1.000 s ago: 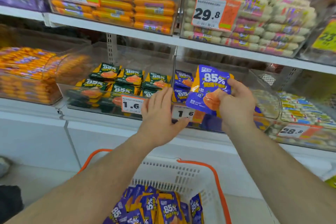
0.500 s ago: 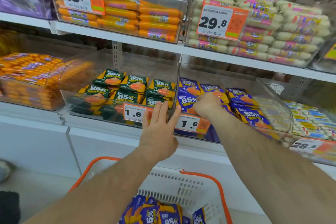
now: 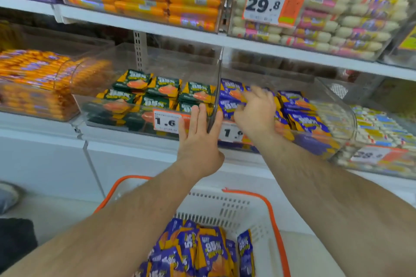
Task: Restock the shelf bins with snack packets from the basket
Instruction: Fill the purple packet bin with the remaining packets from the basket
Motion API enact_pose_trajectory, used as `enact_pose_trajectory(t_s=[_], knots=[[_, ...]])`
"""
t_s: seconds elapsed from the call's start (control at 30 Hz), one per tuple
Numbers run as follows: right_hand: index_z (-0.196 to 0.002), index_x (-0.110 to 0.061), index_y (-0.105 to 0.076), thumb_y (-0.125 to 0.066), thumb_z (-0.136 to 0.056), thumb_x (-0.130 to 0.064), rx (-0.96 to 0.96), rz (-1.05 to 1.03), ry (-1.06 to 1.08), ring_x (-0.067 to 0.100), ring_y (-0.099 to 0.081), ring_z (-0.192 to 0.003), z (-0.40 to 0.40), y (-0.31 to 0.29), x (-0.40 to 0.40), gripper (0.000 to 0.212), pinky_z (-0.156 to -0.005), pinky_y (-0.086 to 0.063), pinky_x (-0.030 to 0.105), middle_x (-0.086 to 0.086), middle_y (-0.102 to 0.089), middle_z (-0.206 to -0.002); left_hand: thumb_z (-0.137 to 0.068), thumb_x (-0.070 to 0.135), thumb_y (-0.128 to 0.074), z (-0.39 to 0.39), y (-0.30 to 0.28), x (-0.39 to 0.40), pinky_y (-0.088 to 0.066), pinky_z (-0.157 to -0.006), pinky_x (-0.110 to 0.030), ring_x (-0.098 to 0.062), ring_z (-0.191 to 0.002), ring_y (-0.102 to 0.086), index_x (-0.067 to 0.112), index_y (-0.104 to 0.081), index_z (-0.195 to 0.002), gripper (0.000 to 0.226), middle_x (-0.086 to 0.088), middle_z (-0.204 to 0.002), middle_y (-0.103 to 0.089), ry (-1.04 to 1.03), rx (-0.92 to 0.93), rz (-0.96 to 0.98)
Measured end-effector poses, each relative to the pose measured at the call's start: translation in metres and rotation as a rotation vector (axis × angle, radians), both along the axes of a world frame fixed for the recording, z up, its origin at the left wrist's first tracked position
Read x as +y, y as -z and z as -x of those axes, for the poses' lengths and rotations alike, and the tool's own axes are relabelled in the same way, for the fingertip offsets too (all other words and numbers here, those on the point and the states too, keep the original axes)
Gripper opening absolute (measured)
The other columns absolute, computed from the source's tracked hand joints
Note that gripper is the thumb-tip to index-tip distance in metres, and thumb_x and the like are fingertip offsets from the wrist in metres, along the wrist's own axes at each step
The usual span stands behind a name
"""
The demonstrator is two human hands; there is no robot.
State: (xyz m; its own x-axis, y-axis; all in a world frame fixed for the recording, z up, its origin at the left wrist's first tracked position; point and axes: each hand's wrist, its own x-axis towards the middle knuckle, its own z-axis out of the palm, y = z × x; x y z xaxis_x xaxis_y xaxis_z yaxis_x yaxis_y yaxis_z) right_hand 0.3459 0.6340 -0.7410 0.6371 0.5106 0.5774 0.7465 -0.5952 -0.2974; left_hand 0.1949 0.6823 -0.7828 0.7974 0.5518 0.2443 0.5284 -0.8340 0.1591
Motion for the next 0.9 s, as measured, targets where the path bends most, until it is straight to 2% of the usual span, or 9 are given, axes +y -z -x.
enact_pose_trajectory(t_s=[0.07,0.13,0.23,0.33,0.43,0.57,0.67,0.8,0.9], knots=[[-0.099,-0.011,-0.071,-0.055,-0.069,-0.013,-0.264,-0.258,-0.117,0.031,-0.049,-0.101,0.026,0.018,-0.014,0.034,-0.084,-0.037,0.04,0.013,-0.062,-0.107,-0.088,0.041,-0.054,0.012,0.01,-0.011,0.015,-0.113,-0.055,-0.028,-0.143,0.032,0.031,0.027,-0.148,0.102,-0.01,-0.156,0.033,0.029,-0.076,0.009],[-0.084,-0.009,-0.067,-0.055,-0.069,-0.012,-0.261,-0.35,-0.242,0.031,-0.052,-0.085,0.05,0.049,-0.022,0.019,-0.075,-0.038,0.038,0.011,-0.061,-0.088,-0.086,0.04,-0.057,0.029,0.033,-0.023,0.015,-0.114,-0.053,-0.023,-0.144,0.031,0.035,0.028,-0.145,0.103,-0.004,-0.158,0.03,0.055,-0.154,0.058],[-0.077,-0.009,-0.065,-0.054,-0.079,-0.01,0.187,-0.361,-0.158,0.03,-0.058,-0.073,0.08,0.097,-0.039,0.012,-0.063,-0.043,0.032,0.005,-0.062,-0.073,-0.086,0.034,-0.059,0.054,0.076,-0.037,0.009,-0.116,-0.052,-0.018,-0.148,0.018,0.036,0.01,-0.153,0.096,0.003,-0.161,0.019,0.014,-0.091,0.318],[-0.097,-0.013,-0.071,-0.055,-0.09,-0.02,0.791,-0.058,0.202,0.027,-0.065,-0.086,0.083,0.163,-0.063,0.019,-0.07,-0.052,0.033,0.005,-0.07,-0.09,-0.089,0.026,-0.058,0.069,0.116,-0.04,-0.023,-0.116,-0.051,-0.026,-0.141,-0.034,0.026,-0.017,-0.153,0.076,0.0,-0.16,-0.02,-0.067,0.008,0.686],[-0.122,-0.009,-0.063,-0.052,-0.093,-0.035,1.062,0.347,0.369,0.031,-0.062,-0.108,0.081,0.227,-0.089,0.04,-0.089,-0.05,0.036,0.012,-0.065,-0.119,-0.093,0.017,-0.055,0.079,0.141,-0.043,-0.056,-0.075,-0.038,-0.022,-0.091,-0.067,0.023,-0.028,-0.15,0.063,0.001,-0.151,-0.04,-0.069,0.015,0.984],[-0.07,-0.015,-0.045,-0.049,-0.091,-0.043,1.133,0.665,0.435,0.024,-0.048,-0.066,0.085,0.28,-0.121,0.035,-0.064,-0.041,0.033,0.006,-0.048,-0.074,-0.094,0.017,-0.052,0.084,0.157,-0.044,-0.05,-0.058,-0.03,-0.017,-0.074,-0.066,0.025,-0.032,-0.147,0.057,0.003,-0.147,-0.046,-0.088,0.049,1.067],[-0.066,-0.017,-0.034,-0.046,-0.086,-0.026,1.135,0.774,0.428,0.018,-0.036,-0.061,0.081,0.296,-0.124,0.025,-0.05,-0.031,0.03,0.002,-0.036,-0.07,-0.095,0.022,-0.053,0.084,0.162,-0.044,-0.056,-0.065,-0.035,-0.015,-0.081,-0.068,0.029,-0.034,-0.144,0.053,0.006,-0.143,-0.05,-0.107,0.073,1.063],[-0.094,-0.017,-0.05,-0.045,-0.086,-0.034,1.133,0.843,0.359,0.024,-0.053,-0.091,0.092,0.285,-0.122,0.019,-0.08,-0.047,0.035,0.007,-0.054,-0.101,-0.097,0.022,-0.051,0.085,0.164,-0.046,-0.048,-0.057,-0.029,-0.012,-0.069,-0.063,0.027,-0.035,-0.144,0.05,0.008,-0.138,-0.051,-0.125,0.089,1.082],[-0.098,-0.015,-0.057,-0.042,-0.093,-0.035,1.08,0.933,0.315,0.024,-0.055,-0.115,0.093,0.277,-0.121,0.026,-0.094,-0.041,0.034,0.007,-0.058,-0.118,-0.097,0.019,-0.05,0.083,0.169,-0.048,-0.045,-0.052,-0.026,-0.012,-0.06,-0.058,0.026,-0.037,-0.143,0.048,0.008,-0.136,-0.051,-0.136,0.094,1.096]])
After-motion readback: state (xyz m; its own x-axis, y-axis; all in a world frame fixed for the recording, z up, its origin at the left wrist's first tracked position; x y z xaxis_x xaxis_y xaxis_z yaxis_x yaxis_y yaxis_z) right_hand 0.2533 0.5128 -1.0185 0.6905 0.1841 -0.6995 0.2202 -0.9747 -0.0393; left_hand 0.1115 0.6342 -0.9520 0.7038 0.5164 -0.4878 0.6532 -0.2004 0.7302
